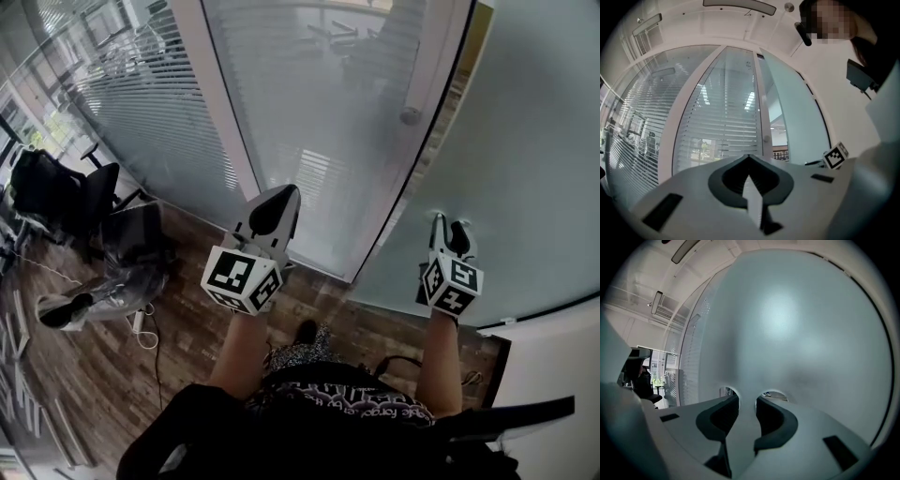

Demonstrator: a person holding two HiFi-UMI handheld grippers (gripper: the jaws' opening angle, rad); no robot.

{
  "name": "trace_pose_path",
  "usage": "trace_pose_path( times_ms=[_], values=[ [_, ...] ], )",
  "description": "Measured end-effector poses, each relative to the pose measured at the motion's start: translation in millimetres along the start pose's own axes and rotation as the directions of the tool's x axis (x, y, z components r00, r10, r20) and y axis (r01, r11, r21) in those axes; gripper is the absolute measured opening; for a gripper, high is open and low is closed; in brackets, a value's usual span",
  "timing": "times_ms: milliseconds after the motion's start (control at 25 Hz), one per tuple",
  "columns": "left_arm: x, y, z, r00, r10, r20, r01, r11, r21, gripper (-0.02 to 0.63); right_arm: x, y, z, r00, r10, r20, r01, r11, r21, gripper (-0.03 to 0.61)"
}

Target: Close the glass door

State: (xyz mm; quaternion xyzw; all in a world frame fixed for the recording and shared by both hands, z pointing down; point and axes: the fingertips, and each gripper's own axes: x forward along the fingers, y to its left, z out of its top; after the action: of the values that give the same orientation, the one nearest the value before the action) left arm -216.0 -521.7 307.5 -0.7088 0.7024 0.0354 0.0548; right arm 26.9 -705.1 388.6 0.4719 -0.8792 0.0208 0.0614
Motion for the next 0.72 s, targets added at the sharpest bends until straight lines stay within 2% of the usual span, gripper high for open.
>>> trace_pose_path(
  times_ms=[440,720],
  values=[
    [65,35,-3,0.996,-0.084,0.012,0.084,0.996,-0.024,0.003,52,-17,8,0.997,-0.081,-0.020,0.081,0.997,0.012,0.118],
    [86,46,-3,0.992,-0.122,0.019,0.123,0.992,-0.024,0.002,71,-24,11,0.992,-0.129,-0.012,0.129,0.991,0.020,0.118]
  ],
)
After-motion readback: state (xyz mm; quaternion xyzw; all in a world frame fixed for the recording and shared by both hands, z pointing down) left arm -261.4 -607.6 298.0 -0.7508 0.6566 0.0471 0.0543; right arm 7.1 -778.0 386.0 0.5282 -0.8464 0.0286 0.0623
